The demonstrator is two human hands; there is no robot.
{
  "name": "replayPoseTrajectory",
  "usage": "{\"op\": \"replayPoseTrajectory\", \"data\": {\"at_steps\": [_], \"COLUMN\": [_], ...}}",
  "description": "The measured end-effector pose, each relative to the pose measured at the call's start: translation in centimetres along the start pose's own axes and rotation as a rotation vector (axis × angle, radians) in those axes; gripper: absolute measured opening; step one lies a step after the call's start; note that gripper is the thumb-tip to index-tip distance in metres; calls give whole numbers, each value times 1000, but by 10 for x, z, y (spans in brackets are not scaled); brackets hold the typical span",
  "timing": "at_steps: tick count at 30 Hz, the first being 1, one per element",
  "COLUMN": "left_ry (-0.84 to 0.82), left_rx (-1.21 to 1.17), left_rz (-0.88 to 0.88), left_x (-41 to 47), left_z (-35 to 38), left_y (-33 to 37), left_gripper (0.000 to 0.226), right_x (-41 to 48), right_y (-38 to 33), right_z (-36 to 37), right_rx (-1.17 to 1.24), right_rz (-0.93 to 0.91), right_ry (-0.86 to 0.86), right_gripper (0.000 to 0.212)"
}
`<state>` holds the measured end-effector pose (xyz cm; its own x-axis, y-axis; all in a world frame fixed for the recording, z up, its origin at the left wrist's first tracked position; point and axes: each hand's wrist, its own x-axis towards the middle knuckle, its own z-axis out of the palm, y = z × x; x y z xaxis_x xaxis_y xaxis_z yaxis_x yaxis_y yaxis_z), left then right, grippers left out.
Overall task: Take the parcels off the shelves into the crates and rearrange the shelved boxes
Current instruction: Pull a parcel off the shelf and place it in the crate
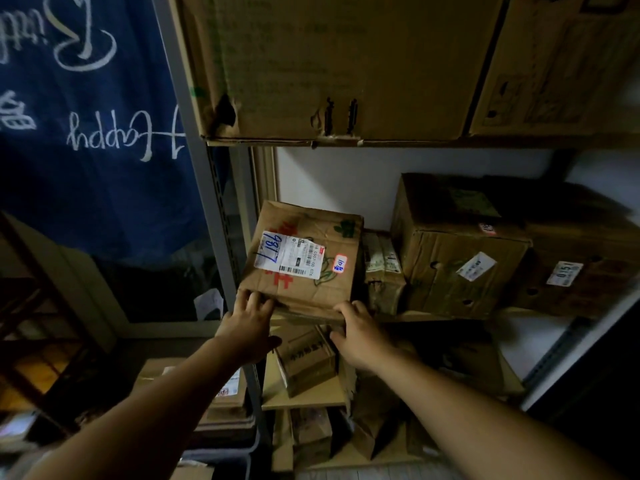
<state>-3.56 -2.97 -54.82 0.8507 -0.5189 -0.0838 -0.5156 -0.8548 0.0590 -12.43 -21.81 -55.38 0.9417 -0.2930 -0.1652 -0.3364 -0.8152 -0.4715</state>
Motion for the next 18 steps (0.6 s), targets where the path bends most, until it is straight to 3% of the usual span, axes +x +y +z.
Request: {"op": "replayPoseTrajectory", "data": {"at_steps": [6, 10, 13, 16, 18], "left_ry": [-86, -144, -175, -103, -58], "left_rx": [-22, -11, -3, 20, 18], "left_rz": [-50, -73, -67, -8, 73], "left_x": [12, 28, 37, 47, 56], "left_z": [-11, -28, -41, -49, -52], "left_y": [4, 6, 13, 36, 67], "left_gripper": [98, 98, 89, 85, 87], "right_x": [11, 12, 11, 13, 16], "right_y": [-7, -3, 13, 31, 45], "right_z": [-15, -30, -48, -68, -79], "right_rx": [17, 41, 76, 12, -43], "right_rz": [52, 18, 7, 37, 65], "right_ry": [-89, -75, 50, 156, 137], "right_gripper": [73, 73, 65, 62, 67]}}
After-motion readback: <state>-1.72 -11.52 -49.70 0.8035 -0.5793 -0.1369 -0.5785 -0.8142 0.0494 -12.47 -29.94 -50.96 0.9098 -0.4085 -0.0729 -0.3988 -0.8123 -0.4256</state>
